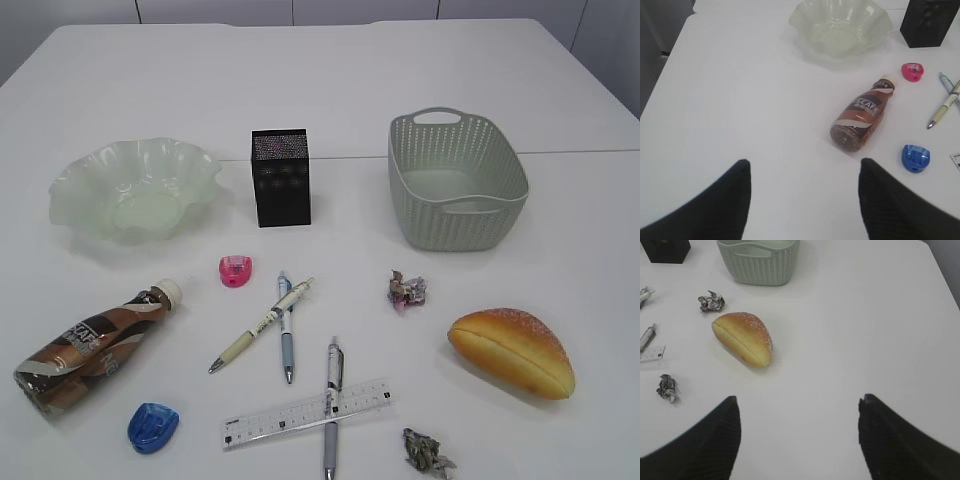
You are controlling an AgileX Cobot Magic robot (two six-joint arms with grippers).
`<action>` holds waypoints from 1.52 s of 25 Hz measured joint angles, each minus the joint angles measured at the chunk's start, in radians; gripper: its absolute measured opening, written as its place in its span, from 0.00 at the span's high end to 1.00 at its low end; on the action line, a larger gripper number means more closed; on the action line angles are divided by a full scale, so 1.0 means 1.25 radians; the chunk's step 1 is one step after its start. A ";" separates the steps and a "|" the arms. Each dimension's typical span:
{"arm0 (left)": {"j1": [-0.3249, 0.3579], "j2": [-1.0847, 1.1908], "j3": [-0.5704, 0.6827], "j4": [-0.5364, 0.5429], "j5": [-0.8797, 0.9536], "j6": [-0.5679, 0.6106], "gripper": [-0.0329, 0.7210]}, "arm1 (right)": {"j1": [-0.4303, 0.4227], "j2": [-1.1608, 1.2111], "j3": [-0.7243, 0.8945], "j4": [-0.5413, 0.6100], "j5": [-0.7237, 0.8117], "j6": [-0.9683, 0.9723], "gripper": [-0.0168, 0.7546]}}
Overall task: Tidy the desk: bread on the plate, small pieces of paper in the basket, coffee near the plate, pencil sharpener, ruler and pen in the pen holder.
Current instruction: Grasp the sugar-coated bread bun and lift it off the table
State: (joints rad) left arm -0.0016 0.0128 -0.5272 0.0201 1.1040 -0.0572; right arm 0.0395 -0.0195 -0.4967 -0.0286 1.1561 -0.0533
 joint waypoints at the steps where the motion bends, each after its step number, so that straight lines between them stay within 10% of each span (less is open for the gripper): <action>1: 0.000 0.000 0.000 0.000 0.000 0.000 0.31 | 0.000 0.000 0.000 0.000 0.000 0.000 0.28; 38: 0.000 0.000 0.000 -0.016 0.000 0.000 0.37 | 0.000 0.000 0.000 0.000 0.000 0.000 0.28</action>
State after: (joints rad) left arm -0.0016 0.0128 -0.5272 0.0000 1.1040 -0.0572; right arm 0.0395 -0.0195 -0.4967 -0.0286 1.1561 -0.0533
